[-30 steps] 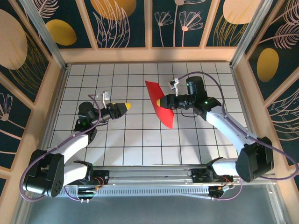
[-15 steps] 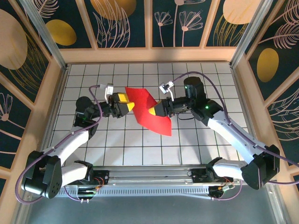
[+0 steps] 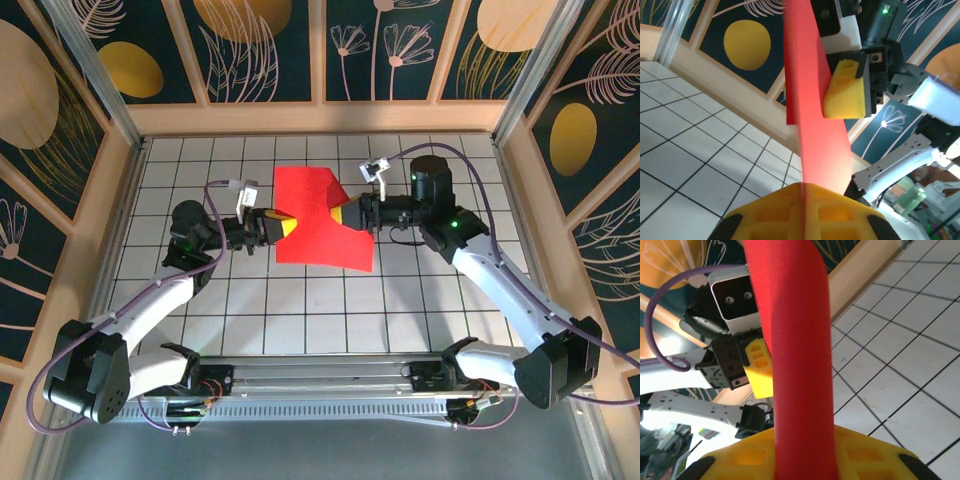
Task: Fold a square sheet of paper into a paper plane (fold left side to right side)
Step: Place a square sheet of paper at the center of the table.
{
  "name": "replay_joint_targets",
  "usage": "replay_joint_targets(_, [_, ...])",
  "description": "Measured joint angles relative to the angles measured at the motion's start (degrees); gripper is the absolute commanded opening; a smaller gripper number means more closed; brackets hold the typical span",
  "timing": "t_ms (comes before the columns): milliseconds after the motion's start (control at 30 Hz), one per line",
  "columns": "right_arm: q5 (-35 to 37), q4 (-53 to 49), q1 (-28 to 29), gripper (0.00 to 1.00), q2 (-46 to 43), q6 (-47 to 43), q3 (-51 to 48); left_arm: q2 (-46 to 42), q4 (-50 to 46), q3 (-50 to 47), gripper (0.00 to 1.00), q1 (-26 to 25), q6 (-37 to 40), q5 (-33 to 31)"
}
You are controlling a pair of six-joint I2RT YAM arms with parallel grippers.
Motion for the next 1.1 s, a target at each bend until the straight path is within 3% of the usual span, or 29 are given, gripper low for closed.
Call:
replay_joint_targets(233, [11.3,-2.6,-3.7,0.71,-2.8,-0.6,-2.0,5.4,-8.3,2.6,0.00,0.0,0.4,-4.1])
replay_joint_targets(400, [22.9,-5.0,-8.8,0.76,-4.2,0.9,-6.1,12.5,-11.5,2.1,0.00,-0.1,-1.1,-6.6])
replay_joint_targets(567, [31.5,-6.9,-9.6,0.78,-3.6,2.1,-11.0,21.0,-14.7,1.5,0.00,-0.4,-2.0,-9.3])
replay_joint_targets(667, [33.2,-6.6,-9.6,0.73,-2.5,3.3,-14.8,26.7,-16.7,1.5,0.00,-0.6,-2.1,-10.8])
replay_joint_targets(833, [33.2,-4.1,-9.0,0.50,1.4,6.3,-20.4,34.5,-21.7,1.8,0.00,-0.6,-1.6,-14.5])
replay_joint_targets(1100, [32.3,-1.1,-3.8,0.27,14.0,9.4,-19.1,35.2,-25.9,2.8,0.00,-0.7,-0.4,-17.6])
